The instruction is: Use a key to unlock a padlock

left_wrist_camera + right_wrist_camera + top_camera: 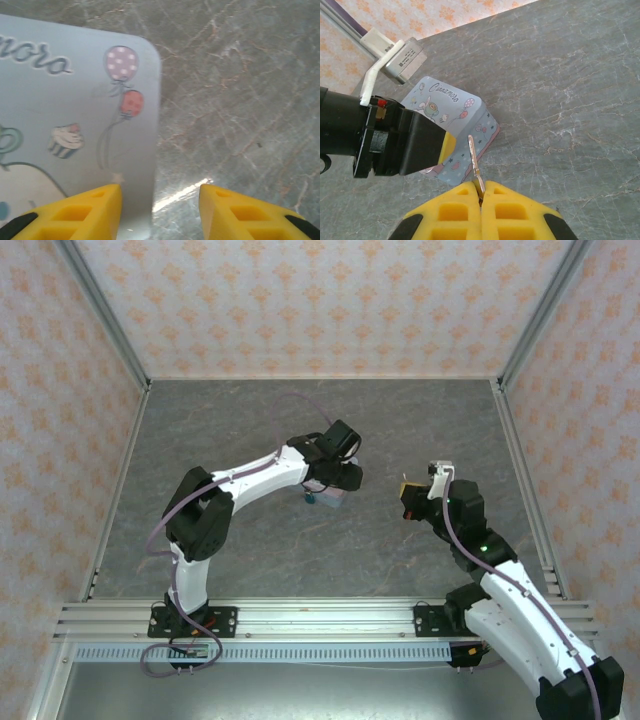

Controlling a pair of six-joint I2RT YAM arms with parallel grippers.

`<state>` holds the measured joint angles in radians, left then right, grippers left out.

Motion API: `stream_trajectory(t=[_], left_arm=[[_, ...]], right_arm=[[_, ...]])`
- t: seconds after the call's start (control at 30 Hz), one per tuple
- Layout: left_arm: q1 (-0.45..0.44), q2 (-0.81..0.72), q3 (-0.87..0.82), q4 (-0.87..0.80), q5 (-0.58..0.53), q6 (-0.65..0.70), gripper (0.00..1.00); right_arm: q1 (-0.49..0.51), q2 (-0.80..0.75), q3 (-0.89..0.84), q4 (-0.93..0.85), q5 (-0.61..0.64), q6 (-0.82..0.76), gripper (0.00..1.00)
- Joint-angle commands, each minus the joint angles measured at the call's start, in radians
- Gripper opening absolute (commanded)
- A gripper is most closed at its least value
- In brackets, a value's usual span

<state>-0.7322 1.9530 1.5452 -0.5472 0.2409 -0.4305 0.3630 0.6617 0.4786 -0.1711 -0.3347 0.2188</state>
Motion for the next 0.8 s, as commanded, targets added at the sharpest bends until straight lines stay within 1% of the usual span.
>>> stream_trajectory(t=[0.0,0.1,0.23,0.33,0.43,0.47,0.57,0.63,0.7,0.73,0.77], left_arm=[[-0.006,-0.062,-0.017,0.074,-0.002,-0.037,0.47],[-0.004,-0.141,-0.033,0.099,-0.070,-0.016,0.54],[0.000,-0.247,-0.077,0.122,-0.165,0.024,0.61],[0.008,-0.348,-0.174,0.178,-0.225,0.027,0.66],[0.025,-0.461,-0.313,0.258,-0.256,0.013,0.75],[0.038,-0.499,-0.363,0.286,-0.252,-0.001,0.79],[0.099,-0.581,-0.498,0.348,-0.191,-0.062,0.82],[0.143,-0.616,-0.576,0.384,-0.135,-0.098,0.83],[0.179,-0.638,-0.645,0.427,-0.073,-0.099,0.83],[0.199,-0.644,-0.677,0.442,-0.038,-0.129,0.83],[0.217,-0.643,-0.703,0.455,-0.003,-0.125,0.84]], right_arm=[[-0.006,0.028,0.032,-0.034,0.013,0.014,0.00],[-0.006,0.074,0.067,-0.047,-0.047,-0.004,0.00],[-0.006,0.122,0.084,0.014,-0.117,0.007,0.00],[-0.006,0.163,0.081,0.091,-0.144,0.045,0.00],[-0.005,0.231,0.091,0.157,-0.170,0.117,0.00],[-0.004,0.260,0.097,0.177,-0.185,0.141,0.00],[0.002,0.363,0.140,0.197,-0.223,0.207,0.00],[0.013,0.439,0.180,0.197,-0.254,0.238,0.00],[0.032,0.513,0.222,0.200,-0.280,0.250,0.00],[0.046,0.556,0.245,0.203,-0.285,0.253,0.00],[0.064,0.594,0.267,0.207,-0.282,0.255,0.00]])
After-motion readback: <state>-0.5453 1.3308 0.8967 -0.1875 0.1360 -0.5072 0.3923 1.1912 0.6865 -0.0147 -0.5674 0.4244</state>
